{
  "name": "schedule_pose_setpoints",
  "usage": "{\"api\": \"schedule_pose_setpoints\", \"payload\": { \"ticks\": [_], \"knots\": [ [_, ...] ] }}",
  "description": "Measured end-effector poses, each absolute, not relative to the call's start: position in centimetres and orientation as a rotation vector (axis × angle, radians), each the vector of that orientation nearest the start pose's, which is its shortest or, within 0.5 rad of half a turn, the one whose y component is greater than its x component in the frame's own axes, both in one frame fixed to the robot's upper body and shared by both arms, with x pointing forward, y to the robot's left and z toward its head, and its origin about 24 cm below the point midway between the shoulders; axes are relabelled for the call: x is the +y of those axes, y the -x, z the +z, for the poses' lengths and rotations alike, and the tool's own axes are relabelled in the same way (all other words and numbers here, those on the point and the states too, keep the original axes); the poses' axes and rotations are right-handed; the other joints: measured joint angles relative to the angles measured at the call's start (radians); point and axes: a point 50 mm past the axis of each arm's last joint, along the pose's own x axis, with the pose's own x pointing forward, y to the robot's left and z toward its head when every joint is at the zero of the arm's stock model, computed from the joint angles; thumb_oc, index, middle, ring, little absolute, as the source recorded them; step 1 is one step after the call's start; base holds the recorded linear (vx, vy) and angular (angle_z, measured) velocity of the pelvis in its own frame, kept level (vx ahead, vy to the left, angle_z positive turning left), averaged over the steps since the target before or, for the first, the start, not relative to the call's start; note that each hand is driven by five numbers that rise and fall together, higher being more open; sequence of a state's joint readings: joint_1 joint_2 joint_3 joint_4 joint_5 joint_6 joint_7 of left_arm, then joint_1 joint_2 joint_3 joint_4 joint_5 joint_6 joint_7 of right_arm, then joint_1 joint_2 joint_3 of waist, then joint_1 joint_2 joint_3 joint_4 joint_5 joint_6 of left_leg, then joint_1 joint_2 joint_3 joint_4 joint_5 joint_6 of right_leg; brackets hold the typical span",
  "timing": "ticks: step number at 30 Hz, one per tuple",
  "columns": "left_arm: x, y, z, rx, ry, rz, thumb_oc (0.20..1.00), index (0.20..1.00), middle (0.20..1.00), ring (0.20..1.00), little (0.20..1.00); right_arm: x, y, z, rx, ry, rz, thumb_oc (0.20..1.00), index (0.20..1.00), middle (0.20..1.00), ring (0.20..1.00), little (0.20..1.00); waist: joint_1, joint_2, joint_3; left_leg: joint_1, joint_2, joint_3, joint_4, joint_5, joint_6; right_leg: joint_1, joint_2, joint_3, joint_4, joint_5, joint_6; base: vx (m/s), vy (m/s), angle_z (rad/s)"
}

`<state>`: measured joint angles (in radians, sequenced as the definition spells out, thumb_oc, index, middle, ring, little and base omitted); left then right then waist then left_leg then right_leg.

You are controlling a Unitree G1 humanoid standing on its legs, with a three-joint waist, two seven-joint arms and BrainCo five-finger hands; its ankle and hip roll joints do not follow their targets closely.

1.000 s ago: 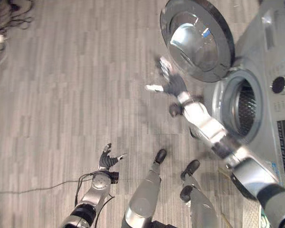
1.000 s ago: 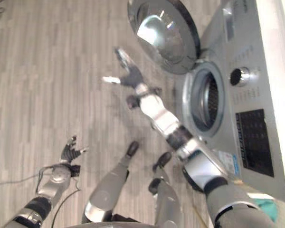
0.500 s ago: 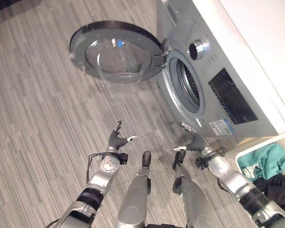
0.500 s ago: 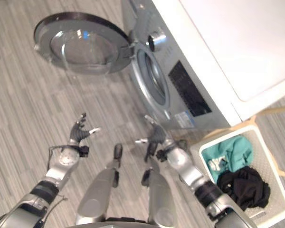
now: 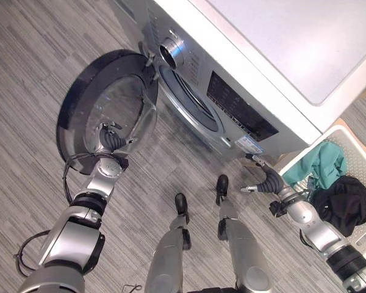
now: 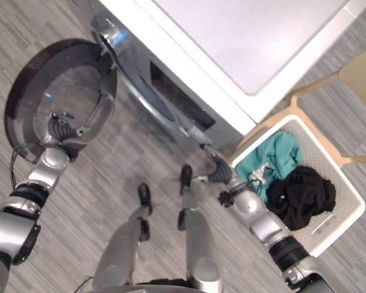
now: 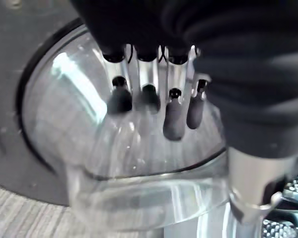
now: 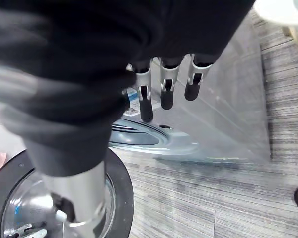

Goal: Grab the laundry basket,head to the washer,open it,put in the laundry and shut it.

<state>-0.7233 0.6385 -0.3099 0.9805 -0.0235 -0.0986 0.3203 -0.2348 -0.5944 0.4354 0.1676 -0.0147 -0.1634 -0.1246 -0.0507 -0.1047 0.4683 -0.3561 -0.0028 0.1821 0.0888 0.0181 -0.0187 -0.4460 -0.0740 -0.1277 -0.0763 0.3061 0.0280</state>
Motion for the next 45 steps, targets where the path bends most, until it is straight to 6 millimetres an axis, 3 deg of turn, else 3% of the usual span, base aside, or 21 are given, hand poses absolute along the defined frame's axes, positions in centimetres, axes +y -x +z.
{"api": "schedule_pose_setpoints", "payload": {
  "ticks": [6, 11, 14, 18, 20, 21, 22, 23, 24, 25, 26, 27, 30, 33, 34, 35, 38, 40, 43, 44, 45],
  "knots": [
    [32.5, -34.6, 10.1, 0.143, -0.749, 0.506, 1.0, 1.0, 1.0, 1.0, 1.0, -16.9, -27.8, 5.8, -0.131, 0.583, 0.295, 1.0, 1.0, 1.0, 1.0, 1.0, 0.002, -0.03, 0.015, 0.013, 0.005, -0.005, -0.001, 0.0, -0.001, 0.015, -0.003, 0.001, 0.001, 0.008, -0.01, 0.01, 0.006, 0.03],
    [34.2, -33.1, 9.5, 0.161, -0.745, 0.552, 1.0, 1.0, 1.0, 1.0, 1.0, -16.9, -27.2, 5.9, -0.141, 0.541, 0.282, 1.0, 1.0, 1.0, 1.0, 1.0, 0.015, -0.031, 0.015, 0.042, 0.005, -0.004, -0.006, 0.0, -0.001, 0.043, -0.005, 0.002, 0.001, 0.008, -0.01, 0.04, 0.006, 0.02],
    [32.0, -31.6, 7.5, 0.096, -0.64, 0.5, 1.0, 1.0, 1.0, 1.0, 1.0, -16.3, -27.4, 6.1, -0.156, 0.488, 0.268, 1.0, 1.0, 1.0, 1.0, 1.0, 0.035, -0.031, 0.015, 0.084, 0.001, -0.002, -0.02, 0.0, -0.001, 0.075, -0.006, 0.009, 0.001, 0.006, -0.01, 0.06, 0.014, -0.04],
    [29.0, -29.5, 3.0, 0.174, -0.556, 0.42, 1.0, 1.0, 1.0, 1.0, 1.0, -15.8, -27.2, 7.3, -0.209, 0.457, 0.263, 1.0, 1.0, 1.0, 1.0, 1.0, 0.036, -0.032, 0.013, 0.118, -0.008, 0.005, -0.021, -0.004, 0.002, 0.101, -0.012, 0.023, 0.009, -0.026, -0.005, 0.11, 0.032, -0.05],
    [26.4, -25.0, -3.1, 0.36, -0.469, 0.34, 1.0, 1.0, 1.0, 1.0, 1.0, -16.3, -25.8, 6.7, -0.189, 0.468, 0.262, 1.0, 1.0, 1.0, 1.0, 1.0, 0.033, -0.027, -0.012, 0.202, -0.008, 0.048, -0.02, -0.031, 0.008, 0.144, -0.01, 0.059, 0.055, -0.058, 0.001, 0.15, 0.075, -0.48],
    [26.4, -23.8, -4.2, 0.405, -0.465, 0.336, 1.0, 1.0, 1.0, 1.0, 1.0, -16.8, -25.4, 6.3, -0.168, 0.466, 0.244, 1.0, 1.0, 1.0, 1.0, 1.0, 0.023, -0.022, -0.04, 0.204, -0.009, 0.054, -0.019, -0.035, 0.007, 0.14, -0.012, 0.059, 0.059, -0.069, -0.002, 0.24, -0.038, -1.55],
    [27.3, -19.3, -7.0, 0.536, -0.451, 0.345, 1.0, 1.0, 1.0, 1.0, 1.0, -17.6, -25.5, 6.4, -0.165, 0.476, 0.183, 1.0, 1.0, 1.0, 1.0, 1.0, 0.061, -0.018, -0.053, 0.304, 0.044, 0.203, -0.029, -0.045, 0.004, 0.155, -0.017, -0.044, 0.115, -0.2, 0.017, 0.23, -0.136, -2.28],
    [27.0, -14.4, -10.6, 0.75, -0.4, 0.357, 1.0, 1.0, 1.0, 1.0, 1.0, -19.3, -25.0, 7.3, -0.193, 0.534, 0.117, 1.0, 1.0, 1.0, 1.0, 1.0, 0.053, 0.046, -0.115, 0.342, 0.093, 0.266, -0.014, -0.089, 0.012, 0.154, -0.08, -0.257, 0.238, -0.232, 0.023, 0.24, -0.197, -2.34],
    [26.8, -13.1, -11.5, 0.813, -0.373, 0.365, 1.0, 1.0, 1.0, 1.0, 1.0, -20.3, -24.6, 7.1, -0.174, 0.584, 0.095, 1.0, 1.0, 1.0, 1.0, 1.0, 0.039, 0.059, -0.161, 0.343, 0.094, 0.264, -0.02, -0.093, 0.008, 0.153, -0.123, -0.304, 0.296, -0.237, 0.031, 0.16, -0.156, -1.12],
    [26.8, -12.4, -11.9, 0.844, -0.37, 0.358, 1.0, 1.0, 1.0, 1.0, 1.0, -21.2, -24.0, 6.6, -0.147, 0.632, 0.078, 1.0, 1.0, 1.0, 1.0, 1.0, 0.024, 0.061, -0.204, 0.343, 0.096, 0.261, -0.023, -0.102, -0.004, 0.159, -0.135, -0.265, 0.318, -0.243, 0.037, 0.2, -0.21, -0.15],
    [27.0, -12.6, -12.1, 0.861, -0.373, 0.353, 1.0, 1.0, 1.0, 1.0, 1.0, -22.3, -22.7, 5.0, -0.067, 0.678, 0.061, 1.0, 1.0, 1.0, 1.0, 1.0, 0.023, 0.045, -0.249, 0.371, 0.101, 0.253, -0.023, -0.087, -0.034, 0.228, -0.098, -0.196, 0.268, -0.275, 0.045, 0.18, -0.249, -0.19],
    [26.6, -12.6, -12.4, 0.874, -0.367, 0.325, 1.0, 1.0, 1.0, 1.0, 1.0, -22.7, -22.4, 4.4, -0.035, 0.69, 0.057, 1.0, 1.0, 1.0, 1.0, 1.0, 0.022, 0.059, -0.264, 0.379, 0.123, 0.24, -0.018, -0.084, -0.036, 0.248, -0.067, -0.182, 0.245, -0.278, 0.042, 0.19, -0.301, -0.34],
    [24.7, -12.9, -13.4, 0.92, -0.341, 0.245, 1.0, 1.0, 1.0, 1.0, 1.0, -23.8, -21.6, 2.7, 0.052, 0.728, 0.027, 1.0, 1.0, 1.0, 1.0, 1.0, 0.017, 0.076, -0.272, 0.336, 0.192, 0.184, 0.181, -0.077, -0.039, 0.281, -0.017, -0.138, 0.223, -0.303, 0.002, 0.05, -0.16, -0.53],
    [23.6, -12.1, -14.0, 0.949, -0.34, 0.19, 1.0, 1.0, 1.0, 1.0, 1.0, -24.3, -22.4, 2.5, 0.075, 0.756, 0.016, 1.0, 1.0, 1.0, 1.0, 1.0, 0.03, 0.064, -0.276, 0.249, 0.198, 0.072, 0.383, -0.03, -0.074, 0.297, 0.0, -0.058, 0.181, -0.269, -0.055, 0.0, -0.028, -0.97],
    [23.1, -12.2, -14.1, 0.948, -0.325, 0.176, 1.0, 1.0, 1.0, 1.0, 1.0, -24.5, -22.6, 2.8, 0.068, 0.771, 0.005, 1.0, 1.0, 1.0, 1.0, 1.0, 0.028, 0.067, -0.275, 0.224, 0.175, 0.02, 0.38, -0.057, -0.109, 0.295, 0.0, -0.05, 0.161, -0.243, -0.048, 0.12, 0.024, -0.93],
    [22.4, -12.6, -14.2, 0.934, -0.316, 0.15, 1.0, 1.0, 1.0, 1.0, 1.0, -24.5, -23.3, 2.7, 0.079, 0.812, 0.031, 1.0, 1.0, 1.0, 1.0, 1.0, 0.026, 0.068, -0.273, 0.189, 0.092, -0.09, 0.253, -0.09, -0.112, 0.291, 0.01, -0.004, 0.112, -0.227, -0.062, 0.12, 0.062, -0.77],
    [22.0, -12.7, -14.3, 0.942, -0.319, 0.124, 1.0, 1.0, 1.0, 1.0, 1.0, -23.7, -24.4, 2.1, 0.082, 0.881, 0.092, 1.0, 1.0, 1.0, 1.0, 1.0, 0.03, 0.068, -0.27, 0.173, 0.03, -0.153, 0.073, -0.075, -0.078, 0.317, 0.028, 0.037, 0.048, -0.212, -0.056, 0.12, 0.077, -0.49],
    [21.8, -12.8, -14.3, 0.941, -0.322, 0.105, 1.0, 1.0, 1.0, 1.0, 1.0, -22.7, -26.0, 2.3, 0.057, 0.94, 0.138, 1.0, 1.0, 1.0, 1.0, 1.0, 0.061, 0.078, -0.24, 0.163, -0.019, -0.21, -0.043, -0.023, -0.075, 0.331, 0.05, 0.084, 0.017, -0.209, -0.052, 0.12, 0.115, -1.04],
    [21.9, -11.5, -14.7, 0.973, -0.321, 0.107, 1.0, 1.0, 1.0, 1.0, 1.0, -22.2, -26.5, 1.8, 0.067, 0.991, 0.179, 1.0, 1.0, 1.0, 1.0, 1.0, 0.082, 0.111, -0.238, 0.171, 0.008, -0.174, -0.036, -0.002, -0.045, 0.342, 0.084, 0.07, 0.013, -0.195, -0.049, 0.06, 0.124, -0.89],
    [22.1, -11.5, -14.7, 0.976, -0.325, 0.11, 1.0, 1.0, 1.0, 1.0, 1.0, -22.3, -26.7, 1.5, 0.078, 1.01, 0.185, 1.0, 1.0, 1.0, 1.0, 1.0, 0.077, 0.141, -0.229, 0.178, 0.017, -0.159, -0.03, 0.022, -0.032, 0.343, 0.09, 0.055, 0.012, -0.178, -0.054, 0.04, 0.121, -0.51],
    [22.2, -11.8, -14.5, 0.967, -0.328, 0.11, 1.0, 1.0, 1.0, 1.0, 1.0, -22.3, -26.7, 1.1, 0.095, 1.042, 0.202, 1.0, 1.0, 1.0, 1.0, 1.0, 0.077, 0.138, -0.224, 0.176, 0.016, -0.141, -0.036, 0.024, -0.03, 0.339, 0.089, 0.062, 0.016, -0.178, -0.051, 0.02, 0.133, -0.47]
  ]
}}
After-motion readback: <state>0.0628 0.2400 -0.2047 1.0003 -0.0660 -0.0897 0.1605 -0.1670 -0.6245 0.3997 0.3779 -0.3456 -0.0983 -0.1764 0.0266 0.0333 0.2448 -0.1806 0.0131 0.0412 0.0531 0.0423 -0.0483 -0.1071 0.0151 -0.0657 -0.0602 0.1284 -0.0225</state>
